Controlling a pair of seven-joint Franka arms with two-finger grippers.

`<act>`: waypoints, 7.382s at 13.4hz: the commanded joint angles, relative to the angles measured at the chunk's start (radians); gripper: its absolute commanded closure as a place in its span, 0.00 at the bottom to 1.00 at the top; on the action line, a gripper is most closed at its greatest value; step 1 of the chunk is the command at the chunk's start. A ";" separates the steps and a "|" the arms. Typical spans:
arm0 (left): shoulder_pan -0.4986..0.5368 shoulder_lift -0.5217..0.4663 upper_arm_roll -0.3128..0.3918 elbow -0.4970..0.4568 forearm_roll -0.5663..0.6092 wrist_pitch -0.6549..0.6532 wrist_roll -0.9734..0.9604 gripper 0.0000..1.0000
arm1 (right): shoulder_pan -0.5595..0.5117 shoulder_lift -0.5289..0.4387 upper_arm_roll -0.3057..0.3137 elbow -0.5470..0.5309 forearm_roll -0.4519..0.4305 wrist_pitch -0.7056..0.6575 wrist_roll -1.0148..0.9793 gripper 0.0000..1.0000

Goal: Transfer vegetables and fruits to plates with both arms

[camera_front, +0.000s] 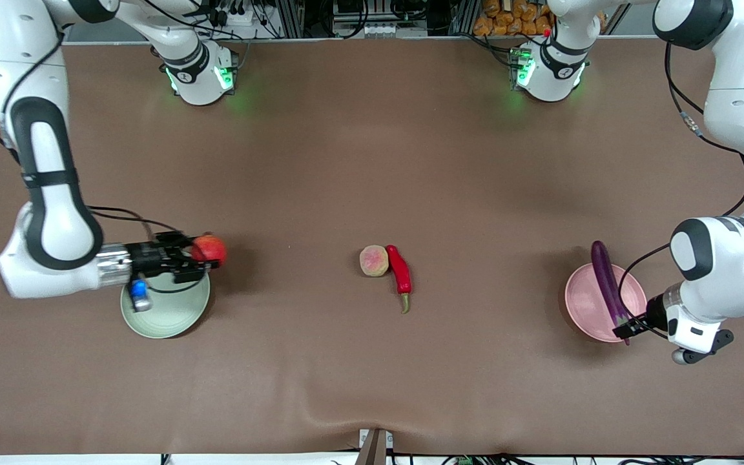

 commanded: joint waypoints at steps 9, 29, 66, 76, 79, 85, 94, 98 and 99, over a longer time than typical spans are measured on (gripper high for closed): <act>-0.357 -0.099 -0.102 0.005 0.016 -0.063 -0.573 0.00 | -0.064 0.099 0.022 0.106 -0.381 0.145 -0.853 0.45; -0.778 0.089 0.115 0.026 0.028 0.135 -0.879 1.00 | 0.046 0.107 0.034 0.112 -0.205 0.116 -0.399 0.00; -0.145 -0.076 0.099 -0.113 0.020 0.003 0.327 0.00 | 0.705 0.250 0.024 0.175 -0.533 0.785 0.584 0.60; -0.155 -0.120 0.049 -0.086 -0.072 -0.026 0.292 0.00 | 0.383 0.052 0.025 0.172 -0.529 0.429 0.297 0.74; -0.155 -0.126 0.014 -0.085 -0.072 -0.027 0.233 0.00 | 0.250 -0.012 0.027 0.135 -0.522 0.308 0.035 0.74; -0.162 -0.197 -0.037 -0.085 -0.061 -0.080 0.189 0.00 | -0.001 -0.028 0.030 0.074 -0.496 0.181 -0.540 0.74; -0.143 -0.312 -0.063 -0.024 -0.067 -0.244 0.176 0.00 | -0.082 0.011 0.028 0.074 -0.473 0.196 -0.834 0.00; -0.125 -0.362 -0.063 -0.024 -0.068 -0.320 0.183 0.00 | -0.075 -0.107 0.025 0.084 -0.478 0.167 -0.826 0.00; -0.122 -0.375 -0.063 -0.025 -0.068 -0.331 0.186 0.00 | -0.073 -0.156 0.024 0.077 -0.486 0.164 -0.820 0.00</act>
